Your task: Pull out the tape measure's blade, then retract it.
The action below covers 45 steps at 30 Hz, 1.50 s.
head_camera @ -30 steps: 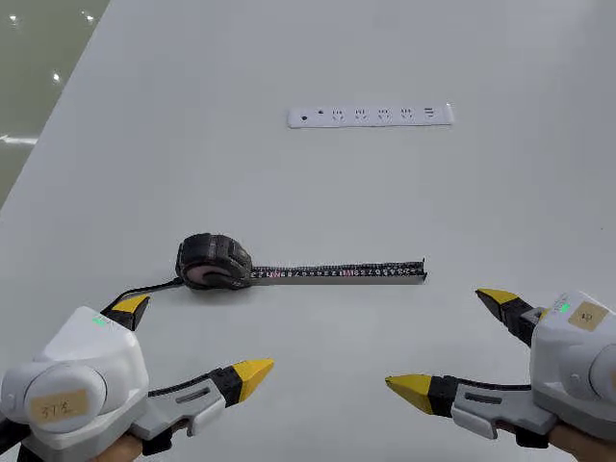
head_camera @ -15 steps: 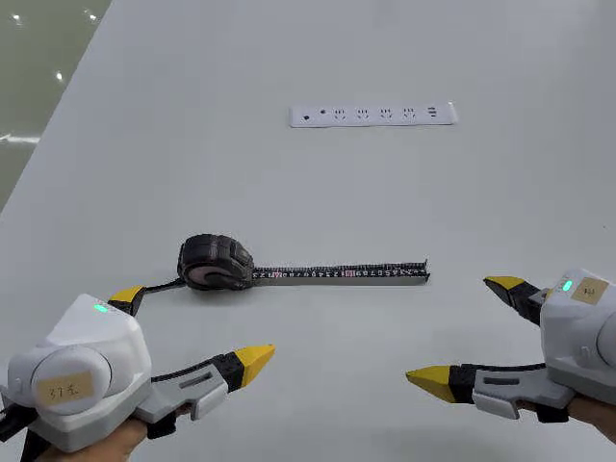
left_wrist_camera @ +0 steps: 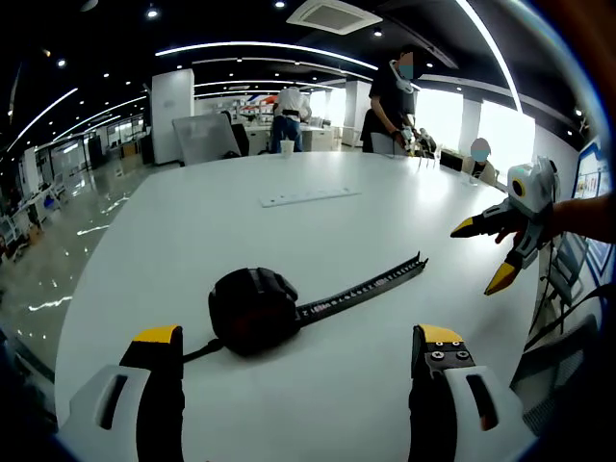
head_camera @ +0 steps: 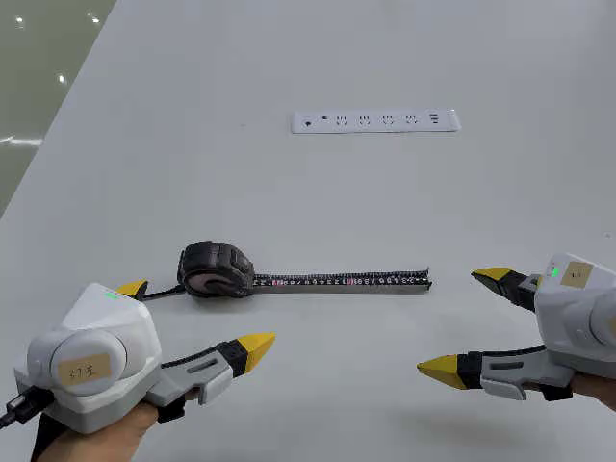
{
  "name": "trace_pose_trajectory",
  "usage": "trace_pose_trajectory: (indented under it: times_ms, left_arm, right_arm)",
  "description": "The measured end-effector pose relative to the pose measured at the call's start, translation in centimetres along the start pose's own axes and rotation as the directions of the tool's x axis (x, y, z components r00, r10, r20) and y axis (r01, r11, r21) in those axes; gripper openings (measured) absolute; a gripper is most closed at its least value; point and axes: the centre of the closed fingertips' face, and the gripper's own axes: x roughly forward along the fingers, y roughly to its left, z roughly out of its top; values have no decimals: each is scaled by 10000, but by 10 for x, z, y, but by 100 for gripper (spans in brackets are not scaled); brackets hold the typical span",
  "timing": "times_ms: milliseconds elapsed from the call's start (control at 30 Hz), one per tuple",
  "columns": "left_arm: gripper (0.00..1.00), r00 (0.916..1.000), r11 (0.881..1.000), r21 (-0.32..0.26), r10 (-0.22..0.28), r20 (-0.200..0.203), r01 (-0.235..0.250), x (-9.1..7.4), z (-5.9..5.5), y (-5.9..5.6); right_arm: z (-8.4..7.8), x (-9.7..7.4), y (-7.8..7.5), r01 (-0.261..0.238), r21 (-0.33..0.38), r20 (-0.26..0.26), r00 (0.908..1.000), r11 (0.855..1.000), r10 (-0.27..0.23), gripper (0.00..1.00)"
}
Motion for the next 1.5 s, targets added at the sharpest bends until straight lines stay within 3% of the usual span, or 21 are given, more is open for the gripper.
trace_pose_trajectory:
  times_ms: [300, 667, 1133, 1500]
  left_arm:
    - [95, 9995, 9994, -208, 287, -131, -290, 12, 1, 10]
    - [85, 9976, 9973, -340, 644, -235, -652, 28, 7, 21]
    - [73, 9917, 9886, -923, 1136, -597, -1188, 40, 3, 34]
    - [65, 9864, 9759, -1595, 1354, -928, -1489, 45, 0, 35]
  right_arm:
    - [3, 8, -8, -542, -723, -351, 9980, 9959, 517, 68]
    - [2, 14, -18, -1109, -1358, -881, 9911, 9845, 995, 57]
    - [2, 26, -28, -1905, -2413, -1583, 9751, 9516, 1550, 43]
    - [3, 36, -34, -2414, -3010, -2040, 9613, 9226, 1850, 34]
